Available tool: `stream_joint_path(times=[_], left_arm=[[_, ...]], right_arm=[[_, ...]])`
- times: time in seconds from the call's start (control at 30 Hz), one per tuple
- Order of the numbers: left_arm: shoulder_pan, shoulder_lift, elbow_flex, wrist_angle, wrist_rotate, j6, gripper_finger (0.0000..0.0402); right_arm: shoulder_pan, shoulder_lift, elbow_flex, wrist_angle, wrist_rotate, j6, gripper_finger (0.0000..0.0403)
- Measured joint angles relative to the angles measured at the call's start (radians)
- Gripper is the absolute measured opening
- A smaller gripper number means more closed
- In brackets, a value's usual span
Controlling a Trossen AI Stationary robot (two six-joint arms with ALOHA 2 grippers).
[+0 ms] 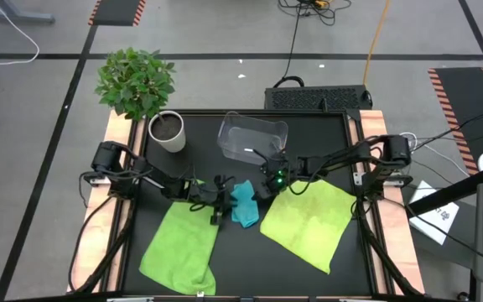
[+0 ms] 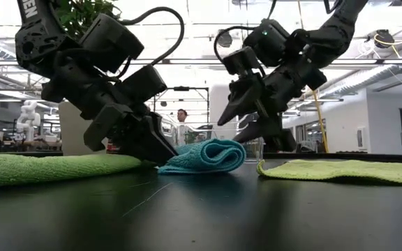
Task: Fold microfiber towels
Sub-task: Put the folded blue microfiber cloth into the transparent bin
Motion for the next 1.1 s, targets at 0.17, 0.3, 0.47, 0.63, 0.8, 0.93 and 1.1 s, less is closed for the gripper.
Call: stream_joint_path(times=[0.17, 0.3, 0.47, 0.63, 0.8, 0.93, 1.1], left_arm=[[0.026, 0.0, 0.0, -0.006, 0.01, 0.0, 0.0093], [0.036, 0.0, -0.007, 0.001, 0.014, 0.006, 0.0093], [0.042, 0.001, -0.01, 0.009, 0.037, 0.023, 0.0093], [0.042, 0.002, -0.01, 0.014, 0.045, 0.03, 0.0092], [0.042, 0.002, -0.01, 0.023, 0.047, 0.031, 0.0092], [0.042, 0.003, -0.011, 0.036, 0.048, 0.031, 0.0092], [0.038, 0.008, -0.011, 0.036, 0.048, 0.029, 0.0092]], right_arm=[[0.012, 0.05, 0.0, 0.015, -0.011, 0.046, 0.0162], [0.018, 0.082, 0.0, 0.036, -0.012, 0.058, 0.0162], [0.016, 0.103, 0.0, 0.146, -0.01, 0.041, 0.0162], [-0.002, 0.103, 0.0, 0.147, -0.009, 0.008, 0.0162], [-0.002, 0.103, 0.0, 0.134, -0.051, -0.004, 0.0161], [-0.002, 0.103, 0.0, 0.128, -0.035, -0.008, 0.0149], [-0.021, 0.103, 0.0, 0.133, -0.006, -0.014, 0.0143]])
